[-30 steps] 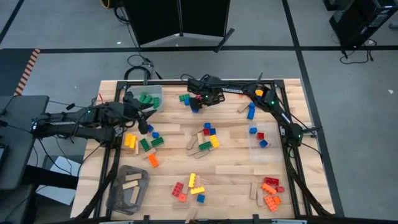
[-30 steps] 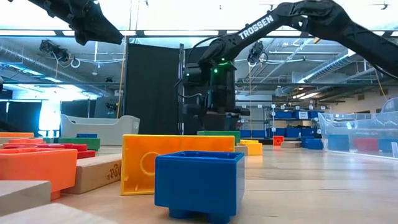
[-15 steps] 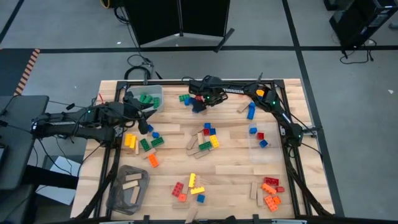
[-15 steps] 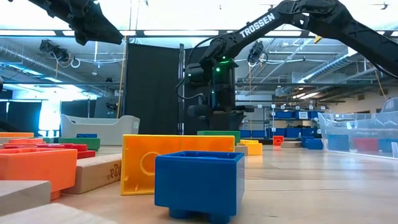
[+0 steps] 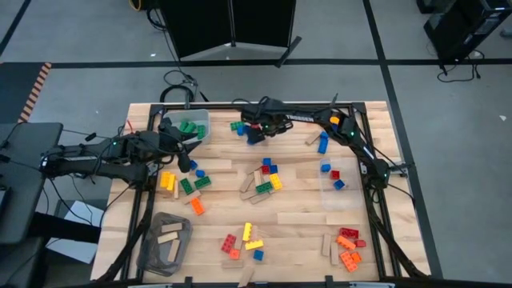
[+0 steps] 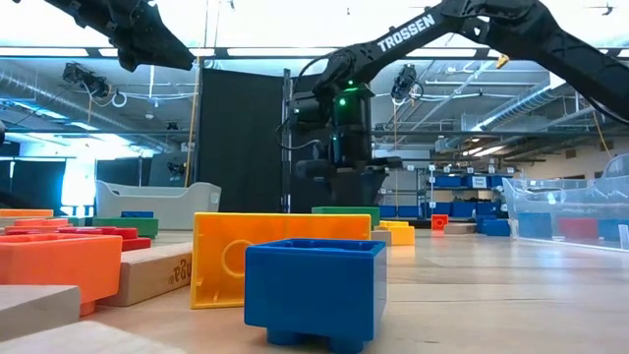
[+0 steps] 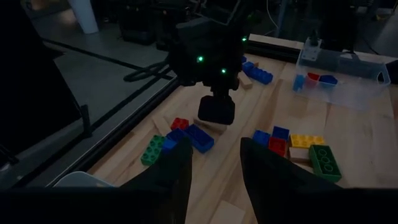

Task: Sort blocks by size
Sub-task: Put the brown block into the black bin

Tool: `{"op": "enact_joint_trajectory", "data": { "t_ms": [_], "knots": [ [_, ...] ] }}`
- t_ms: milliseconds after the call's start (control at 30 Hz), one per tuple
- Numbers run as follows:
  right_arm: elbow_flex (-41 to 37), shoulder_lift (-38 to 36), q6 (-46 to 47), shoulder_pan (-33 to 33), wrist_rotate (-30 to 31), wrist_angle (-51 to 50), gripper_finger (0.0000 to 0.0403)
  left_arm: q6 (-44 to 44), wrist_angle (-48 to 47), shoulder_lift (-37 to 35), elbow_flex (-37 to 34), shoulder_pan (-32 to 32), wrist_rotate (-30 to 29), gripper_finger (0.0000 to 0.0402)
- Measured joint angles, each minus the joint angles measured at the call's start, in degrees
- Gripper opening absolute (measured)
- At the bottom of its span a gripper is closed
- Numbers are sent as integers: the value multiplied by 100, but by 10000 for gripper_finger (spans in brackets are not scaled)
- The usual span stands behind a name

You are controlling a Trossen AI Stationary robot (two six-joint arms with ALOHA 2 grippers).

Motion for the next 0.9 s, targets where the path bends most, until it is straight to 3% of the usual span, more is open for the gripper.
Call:
{"op": "enact_joint_trajectory", "data": {
  "t_ms": [267, 633, 767, 900],
  "knots": [
    [-25, 42, 346, 143, 29, 323, 260, 1, -1, 0, 0, -1, 0, 143],
    [-856, 9, 562, 156, -145, 1250, 245, 1, -1, -2, 0, 1, 0, 143],
    [-946, 0, 529, 199, 38, 1456, 216, 0, -2, -1, 0, -1, 0, 143],
    [-944, 11, 327, 207, 153, 1516, 157, 1, -1, -2, 0, 1, 0, 143]
  ]
}}
